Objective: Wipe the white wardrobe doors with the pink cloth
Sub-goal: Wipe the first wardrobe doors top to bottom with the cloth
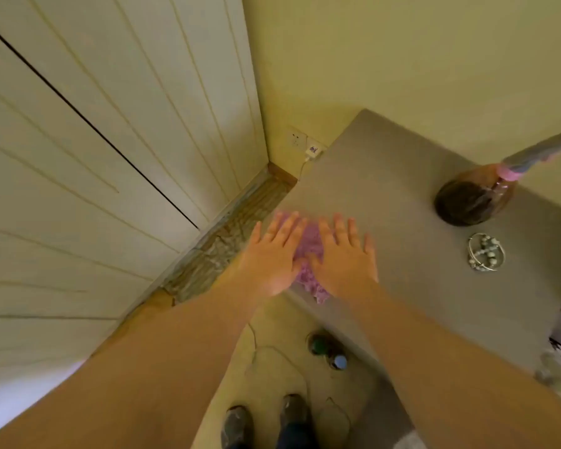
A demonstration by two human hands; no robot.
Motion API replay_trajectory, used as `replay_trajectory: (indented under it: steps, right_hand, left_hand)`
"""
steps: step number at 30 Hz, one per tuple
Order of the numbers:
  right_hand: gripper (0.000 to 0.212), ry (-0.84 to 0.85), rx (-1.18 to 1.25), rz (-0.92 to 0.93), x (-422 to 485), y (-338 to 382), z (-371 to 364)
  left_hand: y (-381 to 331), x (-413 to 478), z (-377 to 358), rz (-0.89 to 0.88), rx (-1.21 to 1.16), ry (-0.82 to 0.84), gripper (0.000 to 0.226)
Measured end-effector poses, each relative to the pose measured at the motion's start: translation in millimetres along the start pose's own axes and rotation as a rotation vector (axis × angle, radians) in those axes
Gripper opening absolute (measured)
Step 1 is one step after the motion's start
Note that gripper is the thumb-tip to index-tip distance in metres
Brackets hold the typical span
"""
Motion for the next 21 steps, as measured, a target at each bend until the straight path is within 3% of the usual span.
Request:
replay_trajectory:
  steps: [4, 9, 13, 17, 21]
  right_hand:
    - [0.062, 0.139, 0.066, -0.021, 10.3, -0.4, -44.0]
    - [0.044, -0.132, 0.083, -0.148, 25.7, -16.1, -9.9]
    - [0.043, -0.127, 0.060, -0.220, 28.1, -25.0, -6.2]
    - [0.026, -0.138, -0.008, -0.222, 22.1, -23.8, 1.3]
    - [0.028, -0.200, -0.019, -0.227, 14.6, -22.2, 37.3]
  left_hand:
    - [5.5, 11.6, -44.6, 0.086, -0.126, 0.205, 0.063]
    - [26.6, 32.9, 4.8, 0.068, -0.195, -0.057, 0.040]
    - [42.7, 41.1, -2.0, 0.229, -0.248, -0.036, 0.068]
    - [48.1, 34.8, 2.8, 0.286, -0.268, -0.060, 0.031]
    - [59.2, 12.0, 35.5, 0.351, -0.769, -0.225, 0.010]
Point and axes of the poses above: each hand's wrist, its own x-axis towards the middle knuckle, its own z-axis out of the back of the hand, y = z × x, the point moved 10 cm from there along x, towards the middle knuckle, and after that the axes turned 1 degree about -z, right-handed, at the moved point
